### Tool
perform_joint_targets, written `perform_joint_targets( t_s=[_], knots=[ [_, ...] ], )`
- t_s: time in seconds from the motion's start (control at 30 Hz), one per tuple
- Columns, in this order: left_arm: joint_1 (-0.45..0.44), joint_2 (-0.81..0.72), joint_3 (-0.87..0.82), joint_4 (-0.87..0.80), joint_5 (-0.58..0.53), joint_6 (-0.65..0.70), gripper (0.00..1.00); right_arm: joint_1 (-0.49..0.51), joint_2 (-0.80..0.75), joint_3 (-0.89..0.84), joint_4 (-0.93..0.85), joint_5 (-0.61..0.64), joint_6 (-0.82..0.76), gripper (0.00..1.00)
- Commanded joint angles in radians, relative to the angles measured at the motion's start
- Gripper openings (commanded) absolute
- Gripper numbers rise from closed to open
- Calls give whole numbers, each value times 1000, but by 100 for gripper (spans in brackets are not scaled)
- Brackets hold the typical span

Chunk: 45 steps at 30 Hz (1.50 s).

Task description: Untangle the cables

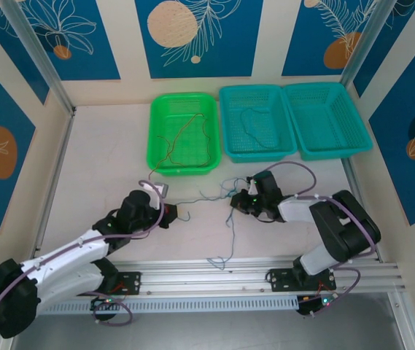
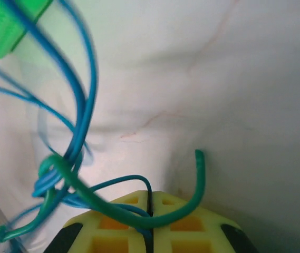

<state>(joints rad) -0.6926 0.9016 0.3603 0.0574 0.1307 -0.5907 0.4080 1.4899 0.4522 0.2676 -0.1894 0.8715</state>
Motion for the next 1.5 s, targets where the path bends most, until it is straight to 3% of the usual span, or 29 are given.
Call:
perform_joint_targets(
  t_s=[0.0,0.17,0.23,0.47,0.53,0.67,0.73,0.9,1.03,1.2,1.47],
  knots=[
    [13,-56,-18,-89,-126,20,0,-126,-89,-49,-131,74,14,0],
    [24,-101,-30,-117,-159,11,0,-276,-242,-95,-199,44,0,0],
    [27,-111,-32,-121,-161,10,0,-301,-287,-81,-273,87,-9,0],
    [30,-121,-30,-96,-118,27,0,-435,-420,-98,-377,50,-14,0],
    [30,-122,-35,-34,-51,49,0,-487,-487,-116,-393,41,26,0],
    [28,-99,-19,182,225,122,0,-577,-597,-124,-465,47,142,0],
    [23,-85,23,193,309,171,0,-628,-622,-130,-481,19,217,0],
    [18,-62,110,216,391,267,0,-683,-586,-104,-458,-29,282,0],
    [8,4,199,279,363,286,0,-685,-534,-84,-438,-47,267,0],
    [-3,202,405,353,293,354,0,-685,-516,-94,-429,-66,270,0],
    [-7,650,851,298,-106,377,0,-686,-580,-79,-498,-65,246,0]
  ],
)
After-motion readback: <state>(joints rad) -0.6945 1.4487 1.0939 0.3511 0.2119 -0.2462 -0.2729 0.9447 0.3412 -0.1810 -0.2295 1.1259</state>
